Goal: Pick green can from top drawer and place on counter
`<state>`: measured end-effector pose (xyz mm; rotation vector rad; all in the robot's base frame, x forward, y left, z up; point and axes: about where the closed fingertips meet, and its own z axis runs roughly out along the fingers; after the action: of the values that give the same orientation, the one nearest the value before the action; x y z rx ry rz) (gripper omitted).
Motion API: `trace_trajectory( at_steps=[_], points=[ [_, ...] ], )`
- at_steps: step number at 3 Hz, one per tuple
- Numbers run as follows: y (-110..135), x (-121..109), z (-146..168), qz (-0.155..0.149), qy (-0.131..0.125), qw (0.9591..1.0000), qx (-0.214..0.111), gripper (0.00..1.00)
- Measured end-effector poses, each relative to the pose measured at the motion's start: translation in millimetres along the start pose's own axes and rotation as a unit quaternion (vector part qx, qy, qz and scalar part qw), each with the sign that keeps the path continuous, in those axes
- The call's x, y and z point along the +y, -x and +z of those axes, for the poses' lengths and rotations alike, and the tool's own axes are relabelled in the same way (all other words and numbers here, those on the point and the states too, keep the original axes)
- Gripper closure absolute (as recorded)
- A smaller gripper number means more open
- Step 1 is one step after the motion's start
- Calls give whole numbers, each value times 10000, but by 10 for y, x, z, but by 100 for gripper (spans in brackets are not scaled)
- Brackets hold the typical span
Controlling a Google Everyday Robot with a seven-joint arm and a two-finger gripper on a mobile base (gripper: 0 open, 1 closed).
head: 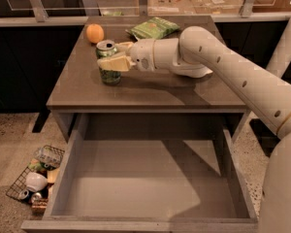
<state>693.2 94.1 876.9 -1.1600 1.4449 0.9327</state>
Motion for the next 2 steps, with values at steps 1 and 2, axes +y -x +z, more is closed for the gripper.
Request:
trace_trajectory(
  at_steps=[1,2],
  points=[
    [4,16,28,0,26,10000,-3,15],
    [8,35,60,-1,54,10000,-6,0]
  ],
)
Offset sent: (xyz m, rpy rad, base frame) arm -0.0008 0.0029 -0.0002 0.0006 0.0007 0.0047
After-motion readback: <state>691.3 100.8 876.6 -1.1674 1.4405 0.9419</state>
